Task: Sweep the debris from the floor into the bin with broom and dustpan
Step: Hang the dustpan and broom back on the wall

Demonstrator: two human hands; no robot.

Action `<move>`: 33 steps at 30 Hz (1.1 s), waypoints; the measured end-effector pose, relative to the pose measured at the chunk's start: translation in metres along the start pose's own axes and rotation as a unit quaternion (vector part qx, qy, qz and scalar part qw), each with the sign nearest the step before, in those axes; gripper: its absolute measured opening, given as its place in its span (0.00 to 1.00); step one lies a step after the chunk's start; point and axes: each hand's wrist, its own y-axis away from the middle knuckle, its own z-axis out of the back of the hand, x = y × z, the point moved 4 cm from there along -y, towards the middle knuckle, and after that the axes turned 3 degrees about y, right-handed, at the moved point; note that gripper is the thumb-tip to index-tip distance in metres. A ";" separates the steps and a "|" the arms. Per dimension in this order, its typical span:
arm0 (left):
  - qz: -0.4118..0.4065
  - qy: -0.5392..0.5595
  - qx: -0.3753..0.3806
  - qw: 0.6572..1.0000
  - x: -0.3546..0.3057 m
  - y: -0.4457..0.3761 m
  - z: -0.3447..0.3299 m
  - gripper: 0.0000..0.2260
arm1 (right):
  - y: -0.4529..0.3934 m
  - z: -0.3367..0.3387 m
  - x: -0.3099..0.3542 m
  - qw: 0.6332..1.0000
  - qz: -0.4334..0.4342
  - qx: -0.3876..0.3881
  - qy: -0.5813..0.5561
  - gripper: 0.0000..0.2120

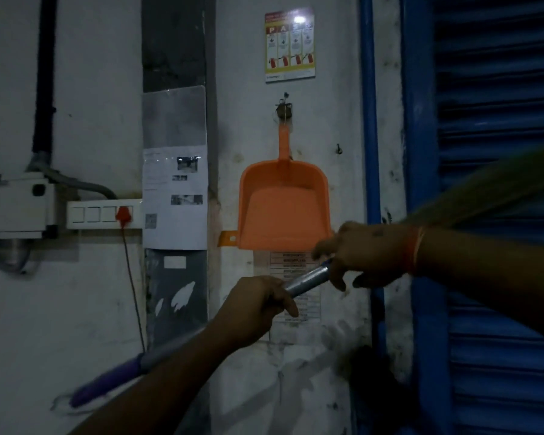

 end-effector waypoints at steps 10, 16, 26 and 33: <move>0.012 0.028 -0.282 0.959 0.011 0.059 0.060 0.13 | -0.025 -0.034 0.065 0.925 -0.047 -0.208 -0.315 0.12; 0.156 0.388 -0.219 0.881 0.021 0.093 0.046 0.12 | -0.027 -0.026 0.115 0.813 -0.127 -0.279 -0.495 0.15; 0.182 0.561 -0.213 0.779 0.022 0.105 0.061 0.12 | -0.024 0.026 0.195 0.780 -0.056 -0.177 -0.598 0.10; 0.191 0.534 -0.121 0.815 0.017 0.138 0.066 0.14 | 0.009 0.124 0.121 0.723 -0.096 -0.374 -0.573 0.09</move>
